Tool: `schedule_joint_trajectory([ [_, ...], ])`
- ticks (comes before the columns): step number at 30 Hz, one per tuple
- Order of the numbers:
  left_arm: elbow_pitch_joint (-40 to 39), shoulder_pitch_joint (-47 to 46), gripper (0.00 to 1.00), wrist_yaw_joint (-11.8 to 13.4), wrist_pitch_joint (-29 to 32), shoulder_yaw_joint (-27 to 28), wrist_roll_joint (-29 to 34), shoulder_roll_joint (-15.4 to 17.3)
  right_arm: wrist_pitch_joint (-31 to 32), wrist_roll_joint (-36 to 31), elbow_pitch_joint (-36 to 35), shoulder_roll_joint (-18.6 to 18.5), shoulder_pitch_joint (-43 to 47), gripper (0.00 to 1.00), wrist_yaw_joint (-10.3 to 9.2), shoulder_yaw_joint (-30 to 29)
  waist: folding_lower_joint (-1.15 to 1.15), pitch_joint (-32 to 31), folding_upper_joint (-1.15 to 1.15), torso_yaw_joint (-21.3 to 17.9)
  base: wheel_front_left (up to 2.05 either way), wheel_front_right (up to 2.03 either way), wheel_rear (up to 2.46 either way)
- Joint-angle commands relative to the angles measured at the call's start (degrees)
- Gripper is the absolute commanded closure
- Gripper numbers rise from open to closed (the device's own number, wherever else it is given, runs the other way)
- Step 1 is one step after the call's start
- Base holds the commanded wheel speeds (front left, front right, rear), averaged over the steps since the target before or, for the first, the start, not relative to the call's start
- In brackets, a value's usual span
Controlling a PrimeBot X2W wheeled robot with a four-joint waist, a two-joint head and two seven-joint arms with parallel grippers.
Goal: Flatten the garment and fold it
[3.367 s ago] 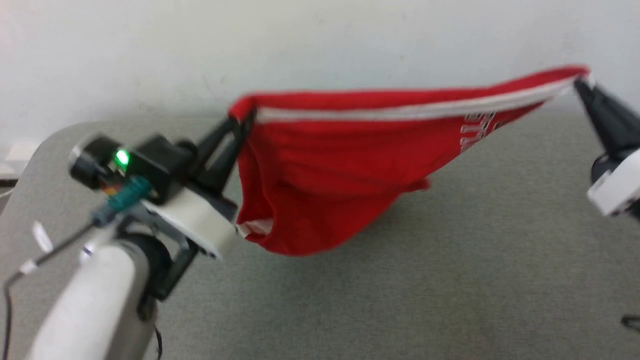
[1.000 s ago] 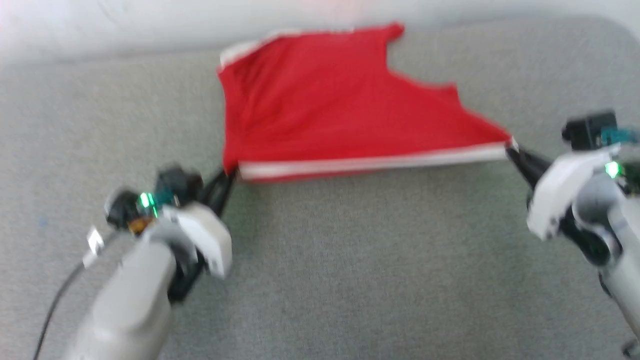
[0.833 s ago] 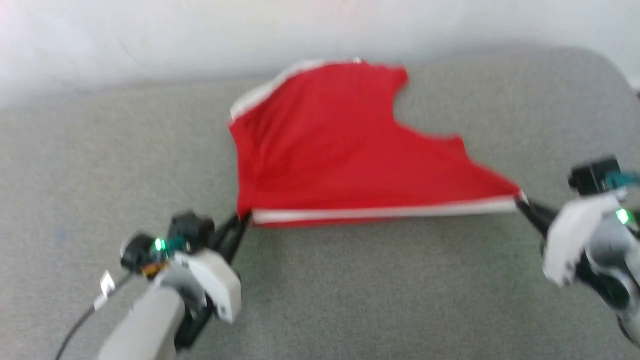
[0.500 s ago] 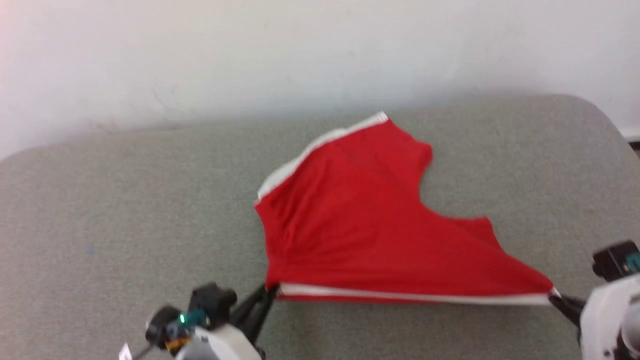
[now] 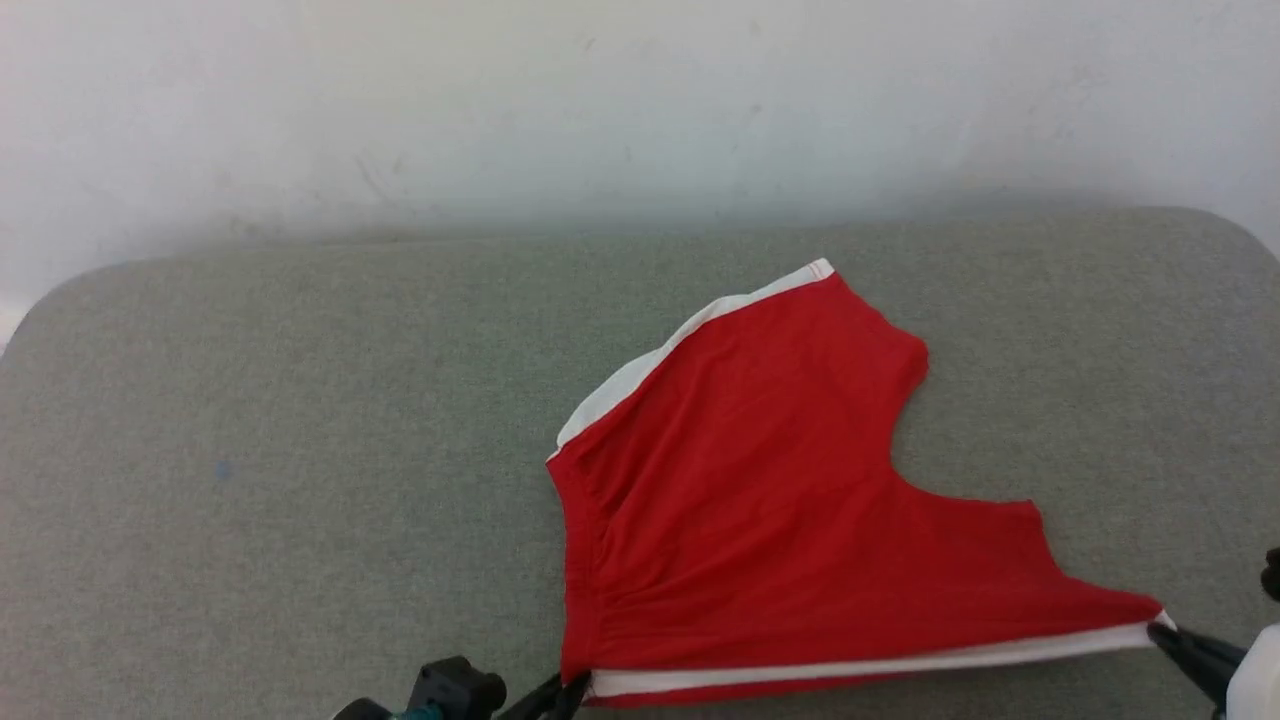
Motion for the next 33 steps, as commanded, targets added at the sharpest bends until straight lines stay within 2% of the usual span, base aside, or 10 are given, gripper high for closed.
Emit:
schedule_joint_trajectory([
  [1, -0.07, -1.03, 1.0, 0.17, -0.43, 0.44, 0.48, 0.03, -0.27, -0.44, -0.5, 0.19, -0.74, 1.0, -0.15, -0.68, 0.0, 1.02, 0.0, 0.88, 0.0, 0.0, 0.0],
  [8, -2.13, -6.84, 1.0, 0.52, -1.82, 0.97, 2.32, -1.57, -1.44, -0.29, -3.75, 1.08, -8.53, 1.0, -0.15, -2.3, 0.0, 5.19, 0.0, 3.61, 0.0, 0.0, 0.0],
  [15, -5.3, -14.11, 1.0, 0.48, -1.67, 1.32, 3.99, -3.46, -0.96, -1.02, -1.56, -0.62, -20.61, 1.0, -0.15, -0.22, 0.0, 11.06, 0.0, 7.19, 0.0, 0.0, 0.0],
  [21, -4.47, -20.38, 1.0, 0.07, -2.02, 1.82, 4.64, -5.47, 3.46, 1.16, 6.3, 1.07, -33.55, 1.0, -0.15, 2.87, 0.0, 16.56, 0.0, 9.96, 0.0, 0.0, 0.0],
  [25, -1.71, -24.85, 1.0, -0.79, -2.76, 1.67, 4.78, -7.53, 5.3, -1.58, 12.85, -0.04, -41.93, 1.0, -0.15, 6.1, 0.0, 20.06, 0.0, 11.92, 0.0, 0.0, 0.0],
  [33, 5.42, -32.98, 1.0, -2.15, -5.01, 1.35, 5.14, -11.45, 4.61, -5.5, 24.08, -0.89, -55.66, 1.0, -0.15, 11.33, 0.0, 25.19, 0.0, 14.8, 0.0, 0.0, 0.0],
])
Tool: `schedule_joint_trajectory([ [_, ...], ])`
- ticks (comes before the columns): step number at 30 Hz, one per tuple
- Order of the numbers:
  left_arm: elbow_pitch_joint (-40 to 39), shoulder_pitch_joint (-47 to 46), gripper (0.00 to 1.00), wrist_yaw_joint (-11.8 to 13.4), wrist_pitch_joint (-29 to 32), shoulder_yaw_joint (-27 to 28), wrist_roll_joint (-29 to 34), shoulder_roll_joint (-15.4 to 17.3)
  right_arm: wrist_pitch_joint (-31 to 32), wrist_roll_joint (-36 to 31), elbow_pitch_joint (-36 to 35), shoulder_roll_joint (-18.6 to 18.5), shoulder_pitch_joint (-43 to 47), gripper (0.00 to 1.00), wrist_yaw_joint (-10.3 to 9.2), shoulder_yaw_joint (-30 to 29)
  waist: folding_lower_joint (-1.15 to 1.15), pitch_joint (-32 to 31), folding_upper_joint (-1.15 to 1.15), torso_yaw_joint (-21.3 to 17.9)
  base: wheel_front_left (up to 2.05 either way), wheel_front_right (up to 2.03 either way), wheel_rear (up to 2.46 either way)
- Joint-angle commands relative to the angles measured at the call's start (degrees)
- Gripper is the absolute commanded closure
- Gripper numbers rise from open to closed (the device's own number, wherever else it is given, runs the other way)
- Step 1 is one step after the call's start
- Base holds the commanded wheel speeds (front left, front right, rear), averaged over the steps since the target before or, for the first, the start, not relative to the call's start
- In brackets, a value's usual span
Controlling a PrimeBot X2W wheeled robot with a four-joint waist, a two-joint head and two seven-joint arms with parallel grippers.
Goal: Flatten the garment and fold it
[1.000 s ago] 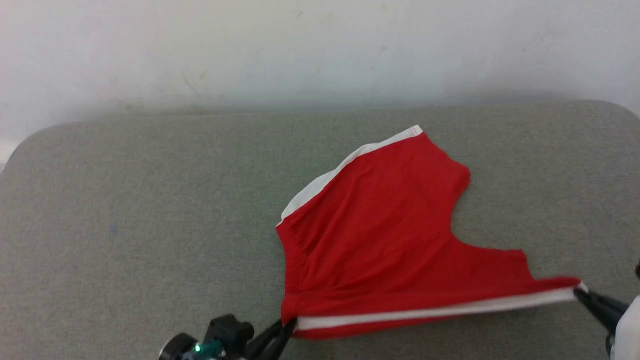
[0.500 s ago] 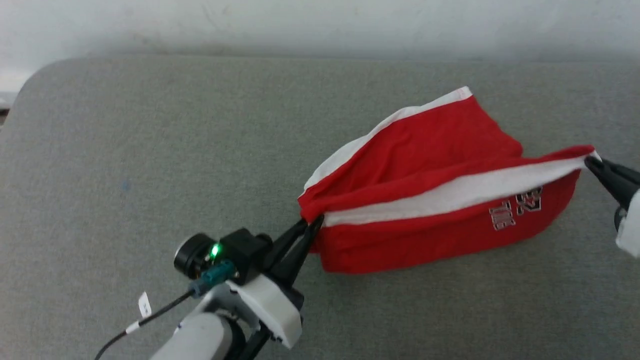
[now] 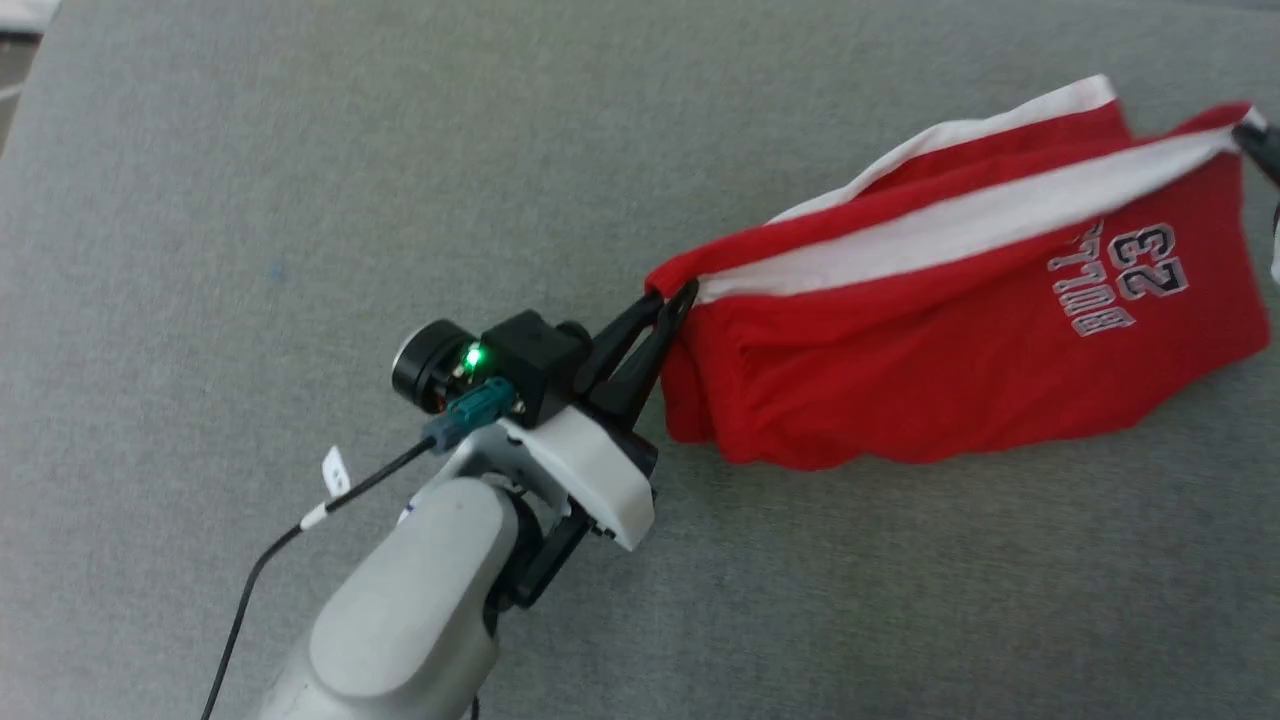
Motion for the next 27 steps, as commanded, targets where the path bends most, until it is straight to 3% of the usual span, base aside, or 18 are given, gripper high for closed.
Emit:
schedule_joint_trajectory([
  [1, 0.87, -1.25, 1.0, -0.15, -0.6, 0.0, 0.73, -0.39, -0.62, -0.84, 1.1, -0.09, -1.63, 1.0, -0.12, 0.74, -0.02, 3.58, 0.0, 3.06, 0.0, 0.0, 0.0],
  [18, 8.81, -5.7, 1.0, -0.04, -4.85, -1.35, 1.37, -4.15, -11.4, -5.56, 17.65, 0.7, -13.3, 1.0, -0.12, 11.15, -0.02, 5.81, 0.0, 4.48, 0.0, 0.0, 0.0],
  [19, 9.21, -5.77, 1.0, -0.09, -5.02, -1.4, 1.29, -4.26, -11.88, -5.23, 18.19, 0.74, -13.37, 0.64, -0.12, 11.83, -0.02, 5.65, 0.0, 4.44, 0.0, 0.0, 0.0],
  [20, 9.66, -5.78, 0.82, -0.14, -5.18, -1.46, 1.18, -4.34, -12.2, -4.52, 18.82, 0.92, -13.31, 0.0, -0.12, 12.31, -0.02, 5.34, 0.0, 4.35, 0.0, 0.0, 0.0],
  [22, 10.46, -5.73, 0.0, 0.01, -5.88, -1.4, 1.18, -4.38, -13.85, -4.06, 19.5, 0.86, -13.43, 0.0, -0.12, 13.46, -0.02, 4.49, 0.0, 4.1, 0.0, 0.0, 0.0],
  [27, 12.28, -4.55, 0.0, 0.53, -6.95, -0.86, 0.65, -3.79, -18.92, -1.84, 21.11, 1.39, -12.75, 0.0, -0.12, 15.99, -0.02, 0.01, 0.0, 2.88, 0.0, 0.0, 0.0],
])
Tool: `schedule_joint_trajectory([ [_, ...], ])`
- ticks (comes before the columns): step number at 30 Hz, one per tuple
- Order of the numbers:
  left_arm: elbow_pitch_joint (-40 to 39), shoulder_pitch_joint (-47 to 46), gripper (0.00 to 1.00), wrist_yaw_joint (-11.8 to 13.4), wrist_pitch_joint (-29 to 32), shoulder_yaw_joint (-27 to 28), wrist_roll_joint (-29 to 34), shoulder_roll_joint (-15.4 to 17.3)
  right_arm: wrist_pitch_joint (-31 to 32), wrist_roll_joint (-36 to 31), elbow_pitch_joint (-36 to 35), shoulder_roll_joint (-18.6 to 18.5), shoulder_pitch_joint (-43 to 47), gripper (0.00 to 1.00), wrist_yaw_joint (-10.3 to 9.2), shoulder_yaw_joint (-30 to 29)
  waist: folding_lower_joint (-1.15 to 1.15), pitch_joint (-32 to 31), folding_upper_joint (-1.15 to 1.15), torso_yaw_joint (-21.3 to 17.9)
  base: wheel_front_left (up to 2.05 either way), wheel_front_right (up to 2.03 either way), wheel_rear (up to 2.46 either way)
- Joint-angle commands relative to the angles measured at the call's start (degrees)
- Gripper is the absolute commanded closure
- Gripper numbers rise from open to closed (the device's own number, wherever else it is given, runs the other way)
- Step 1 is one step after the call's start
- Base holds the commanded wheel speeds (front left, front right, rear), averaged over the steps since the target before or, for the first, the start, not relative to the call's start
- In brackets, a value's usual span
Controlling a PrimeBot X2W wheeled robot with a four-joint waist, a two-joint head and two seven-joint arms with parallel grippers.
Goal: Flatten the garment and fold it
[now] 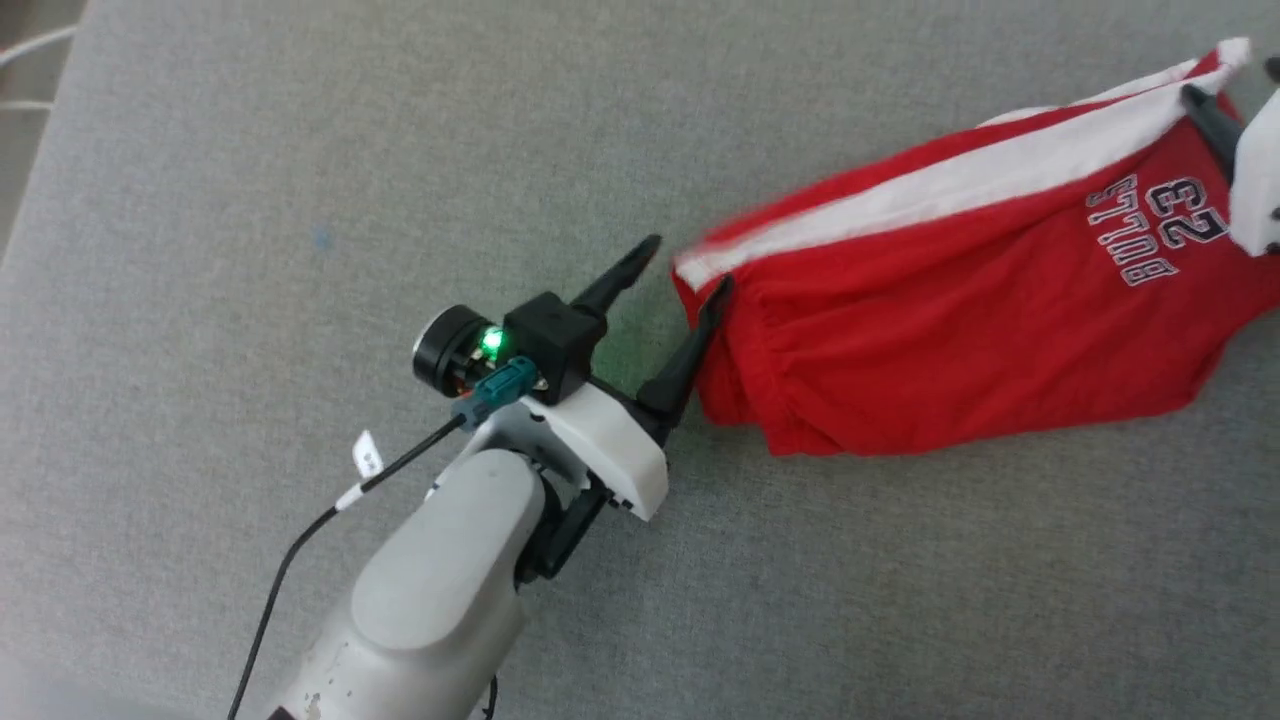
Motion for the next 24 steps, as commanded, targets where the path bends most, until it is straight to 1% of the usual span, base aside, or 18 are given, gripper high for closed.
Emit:
schedule_joint_trajectory([
  [1, 0.36, 0.87, 0.0, 0.65, -0.68, 0.55, -0.4, 0.6, -1.74, 0.77, 0.11, 0.31, 0.24, 0.0, -0.12, 0.88, 0.0, -4.01, 0.0, -1.45, 0.0, 0.0, 0.0],
  [8, -0.84, 5.5, 0.0, 2.22, -1.53, 3.35, -2.9, 3.28, -12.26, 4.12, -1.72, 0.23, 3.37, 0.0, -0.12, 4.5, 0.0, -12.73, 0.0, -4.43, 0.0, 0.0, 0.0],
  [12, -3.16, 8.42, 0.0, 3.99, -1.96, 5.31, -3.87, 5.12, -19.69, 5.62, -3.33, -0.45, 6.63, 0.0, -0.12, 4.47, 0.0, -17.15, 0.0, -6.06, 0.0, 0.0, 0.0],
  [13, -3.16, 8.42, 0.0, 3.99, -1.96, 5.31, -3.87, 5.12, -19.69, 5.62, -3.33, -0.45, 6.63, 0.0, -0.12, 4.47, 0.0, -17.15, 0.0, -6.06, 0.0, 0.0, 0.0],
  [19, -6.56, 13.27, 0.0, 8.32, -3.21, 8.19, -2.65, 8.16, -29.84, 6.37, -5.89, -0.8, 13.78, 0.0, -0.12, 1.2, 0.0, -21.94, 0.0, -8.47, 0.0, 0.0, 0.0],
  [22, -8.49, 16.98, 0.0, 10.9, -3.86, 10.7, -2.47, 8.69, -32.52, 5.75, -7.9, -0.07, 18.47, 0.0, -0.12, -1.48, 0.0, -23.6, 0.0, -9.83, 0.0, 0.0, 0.0],
  [24, -10.01, 19.8, 0.0, 12.46, -4.08, 12.53, -2.19, 8.73, -33.53, 4.72, -9.62, 0.82, 22.0, 0.0, -0.12, -4.25, 0.0, -24.4, 0.0, -10.63, 0.0, 0.0, 0.0],
])
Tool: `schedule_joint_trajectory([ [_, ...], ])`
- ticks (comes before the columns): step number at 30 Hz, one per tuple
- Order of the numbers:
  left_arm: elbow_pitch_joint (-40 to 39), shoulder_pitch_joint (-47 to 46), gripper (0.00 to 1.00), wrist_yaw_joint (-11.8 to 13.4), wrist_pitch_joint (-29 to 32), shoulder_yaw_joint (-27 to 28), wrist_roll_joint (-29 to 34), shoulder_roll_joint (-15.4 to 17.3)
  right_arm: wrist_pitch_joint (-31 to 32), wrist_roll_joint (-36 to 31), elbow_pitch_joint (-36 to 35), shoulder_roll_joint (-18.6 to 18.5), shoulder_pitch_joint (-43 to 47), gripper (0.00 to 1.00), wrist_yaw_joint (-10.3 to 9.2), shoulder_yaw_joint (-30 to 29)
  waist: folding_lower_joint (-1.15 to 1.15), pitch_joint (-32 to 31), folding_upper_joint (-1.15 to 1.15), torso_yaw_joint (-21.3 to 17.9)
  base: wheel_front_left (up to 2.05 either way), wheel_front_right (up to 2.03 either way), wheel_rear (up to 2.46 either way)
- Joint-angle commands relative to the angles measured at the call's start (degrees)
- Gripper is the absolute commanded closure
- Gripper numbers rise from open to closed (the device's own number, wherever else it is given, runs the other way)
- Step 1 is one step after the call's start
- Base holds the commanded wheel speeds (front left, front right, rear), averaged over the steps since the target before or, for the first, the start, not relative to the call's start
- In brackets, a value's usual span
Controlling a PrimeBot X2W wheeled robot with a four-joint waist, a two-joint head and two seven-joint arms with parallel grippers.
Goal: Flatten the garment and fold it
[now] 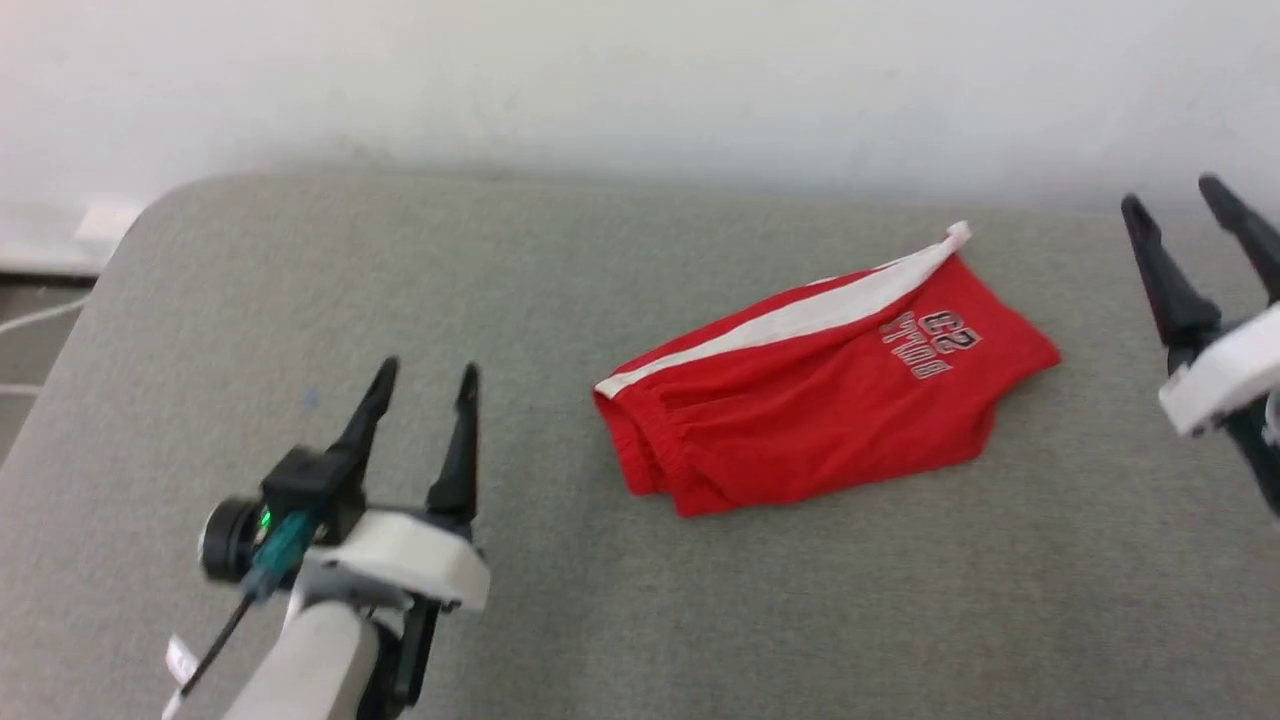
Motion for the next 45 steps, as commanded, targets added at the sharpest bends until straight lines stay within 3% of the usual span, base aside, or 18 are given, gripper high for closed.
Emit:
schedule_joint_trajectory([
  [1, -0.76, 1.25, 0.0, 0.53, -0.28, 0.67, 0.46, 0.01, -0.43, -0.5, -0.57, 0.67, 1.77, 0.0, -0.12, -0.92, 0.02, -3.43, 0.0, -3.42, 0.0, 0.0, 0.0],
  [5, -6.42, 7.01, 0.0, 2.3, -0.32, 5.08, 2.98, -1.96, -0.95, -4.15, -5.51, 4.24, 10.52, 0.0, -0.12, -8.4, 0.02, -4.38, 0.0, -4.36, 0.0, 0.0, 0.0],
  [9, -10.3, 12.39, 0.0, 2.43, -0.33, 8.52, 6.19, -4.66, -1.04, -8.21, -10.95, 10.1, 19.41, 0.0, -0.12, -16.13, 0.02, -5.01, 0.0, -5.0, 0.0, 0.0, 0.0],
  [15, -10.76, 17.82, 0.0, -0.05, -0.34, 10.51, 9.99, -8.52, 1.36, -13.02, -18.46, 18.79, 29.31, 0.0, -0.12, -23.63, 0.02, -4.91, 0.0, -5.16, 0.0, 0.0, 0.0],
  [21, -9.07, 17.86, 0.0, -3.04, -0.34, 11.18, 12.61, -11.08, 6.53, -16.07, -23.97, 23.46, 33.26, 0.0, -0.12, -26.84, 0.02, -2.19, 0.0, -4.21, 0.0, 0.0, 0.0],
  [26, -8.05, 15.64, 0.0, -5.14, -0.34, 10.91, 13.98, -12.79, 14.92, -17.12, -25.1, 23.1, 31.16, 0.0, -0.12, -28.81, 0.02, 2.04, 0.0, -2.32, 0.0, 0.0, 0.0],
  [37, -7.33, 9.82, 0.0, -6.92, -0.34, 9.32, 15.23, -15.08, 46.73, -13.67, -14.3, 15.21, 12.1, 0.0, -0.12, -29.22, 0.02, 11.53, 0.0, 5.44, 0.0, 0.0, 0.0],
  [45, -7.52, 7.66, 0.0, -6.05, -0.35, 7.08, 13.62, -15.37, 53.33, -16.0, -3.84, 10.88, 2.17, 0.0, -0.12, -29.08, 0.02, 14.32, 0.0, 10.38, 0.0, 0.0, 0.0],
])
